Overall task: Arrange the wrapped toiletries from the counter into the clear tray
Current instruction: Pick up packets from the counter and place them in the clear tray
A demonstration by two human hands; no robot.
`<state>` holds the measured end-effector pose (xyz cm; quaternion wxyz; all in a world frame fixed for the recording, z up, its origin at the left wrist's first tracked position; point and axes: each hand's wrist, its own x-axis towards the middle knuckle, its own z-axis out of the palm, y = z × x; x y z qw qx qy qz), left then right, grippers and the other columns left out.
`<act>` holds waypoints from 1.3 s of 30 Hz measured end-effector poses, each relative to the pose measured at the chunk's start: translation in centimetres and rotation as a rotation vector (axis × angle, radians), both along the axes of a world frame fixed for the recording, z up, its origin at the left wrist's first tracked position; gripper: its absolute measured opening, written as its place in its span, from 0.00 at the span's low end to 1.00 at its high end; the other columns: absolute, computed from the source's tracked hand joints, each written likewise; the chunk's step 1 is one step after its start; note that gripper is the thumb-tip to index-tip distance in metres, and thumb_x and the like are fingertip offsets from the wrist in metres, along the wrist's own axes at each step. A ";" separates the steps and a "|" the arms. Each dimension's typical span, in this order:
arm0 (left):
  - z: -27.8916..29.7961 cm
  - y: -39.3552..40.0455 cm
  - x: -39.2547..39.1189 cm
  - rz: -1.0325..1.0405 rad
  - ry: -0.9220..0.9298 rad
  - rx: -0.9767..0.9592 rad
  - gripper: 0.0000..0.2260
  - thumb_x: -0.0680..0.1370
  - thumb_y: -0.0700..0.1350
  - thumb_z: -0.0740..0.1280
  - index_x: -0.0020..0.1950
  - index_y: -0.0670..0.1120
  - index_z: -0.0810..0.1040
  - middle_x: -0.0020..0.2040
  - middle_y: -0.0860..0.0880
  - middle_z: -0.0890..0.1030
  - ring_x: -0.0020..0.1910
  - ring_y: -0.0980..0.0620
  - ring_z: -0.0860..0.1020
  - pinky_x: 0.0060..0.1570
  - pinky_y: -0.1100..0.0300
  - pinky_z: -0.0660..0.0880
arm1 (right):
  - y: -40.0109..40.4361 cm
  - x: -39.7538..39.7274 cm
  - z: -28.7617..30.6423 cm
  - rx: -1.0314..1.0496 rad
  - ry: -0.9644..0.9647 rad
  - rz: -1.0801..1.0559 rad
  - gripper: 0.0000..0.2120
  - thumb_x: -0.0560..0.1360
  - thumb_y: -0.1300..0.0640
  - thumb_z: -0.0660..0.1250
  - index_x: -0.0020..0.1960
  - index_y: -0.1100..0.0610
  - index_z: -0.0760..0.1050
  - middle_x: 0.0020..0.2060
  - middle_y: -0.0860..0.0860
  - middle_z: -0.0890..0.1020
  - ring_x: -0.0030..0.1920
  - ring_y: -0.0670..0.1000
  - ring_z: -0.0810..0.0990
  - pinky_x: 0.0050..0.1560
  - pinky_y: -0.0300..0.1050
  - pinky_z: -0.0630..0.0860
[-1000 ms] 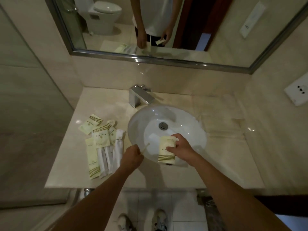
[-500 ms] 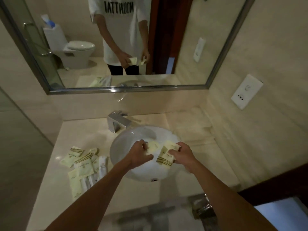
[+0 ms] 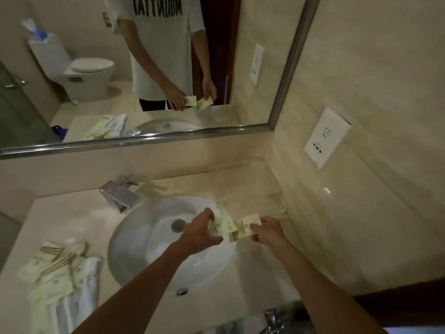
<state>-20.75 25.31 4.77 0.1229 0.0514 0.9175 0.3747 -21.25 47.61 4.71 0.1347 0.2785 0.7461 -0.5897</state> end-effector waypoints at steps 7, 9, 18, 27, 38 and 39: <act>-2.6 4.6 -3.5 -0.012 -0.043 -0.136 0.34 0.67 0.54 0.75 0.70 0.49 0.66 0.62 0.50 0.74 0.60 0.49 0.74 0.60 0.50 0.73 | 4.6 -5.7 -3.4 -0.001 -0.029 0.029 0.11 0.76 0.65 0.67 0.58 0.65 0.80 0.54 0.60 0.84 0.51 0.57 0.84 0.54 0.51 0.82; -3.2 5.3 -4.2 -0.020 -0.039 -0.202 0.32 0.67 0.54 0.74 0.68 0.49 0.67 0.60 0.50 0.74 0.59 0.49 0.74 0.61 0.51 0.70 | 5.1 -6.8 -4.1 0.079 -0.047 0.068 0.11 0.76 0.62 0.66 0.57 0.63 0.80 0.54 0.60 0.84 0.50 0.57 0.84 0.55 0.55 0.81; -5.3 7.1 -6.9 -0.087 -0.062 -0.219 0.30 0.67 0.55 0.73 0.65 0.52 0.67 0.59 0.51 0.75 0.59 0.48 0.73 0.59 0.51 0.67 | 6.9 -9.4 -5.3 0.590 0.036 0.463 0.14 0.82 0.52 0.55 0.56 0.61 0.74 0.55 0.60 0.80 0.55 0.59 0.78 0.47 0.44 0.68; -6.7 7.7 -7.8 -0.124 -0.234 -0.170 0.29 0.68 0.54 0.73 0.65 0.52 0.66 0.59 0.50 0.76 0.57 0.50 0.73 0.57 0.48 0.74 | 6.6 -10.0 -6.1 0.581 -0.011 0.593 0.09 0.83 0.53 0.53 0.46 0.55 0.66 0.51 0.60 0.81 0.43 0.53 0.76 0.38 0.43 0.67; -7.6 8.2 -7.5 -0.086 -0.200 -0.058 0.26 0.66 0.50 0.75 0.60 0.48 0.70 0.52 0.51 0.75 0.50 0.51 0.73 0.40 0.65 0.70 | 7.0 -9.9 -7.3 0.675 0.016 0.617 0.10 0.83 0.51 0.52 0.52 0.55 0.69 0.48 0.58 0.81 0.40 0.52 0.74 0.31 0.42 0.63; -7.7 8.3 -7.4 -0.082 -0.204 -0.059 0.26 0.66 0.51 0.75 0.60 0.48 0.70 0.52 0.51 0.74 0.50 0.51 0.73 0.41 0.64 0.71 | 7.0 -9.8 -7.4 0.671 0.016 0.616 0.09 0.82 0.51 0.52 0.50 0.54 0.68 0.48 0.58 0.81 0.40 0.52 0.75 0.31 0.43 0.63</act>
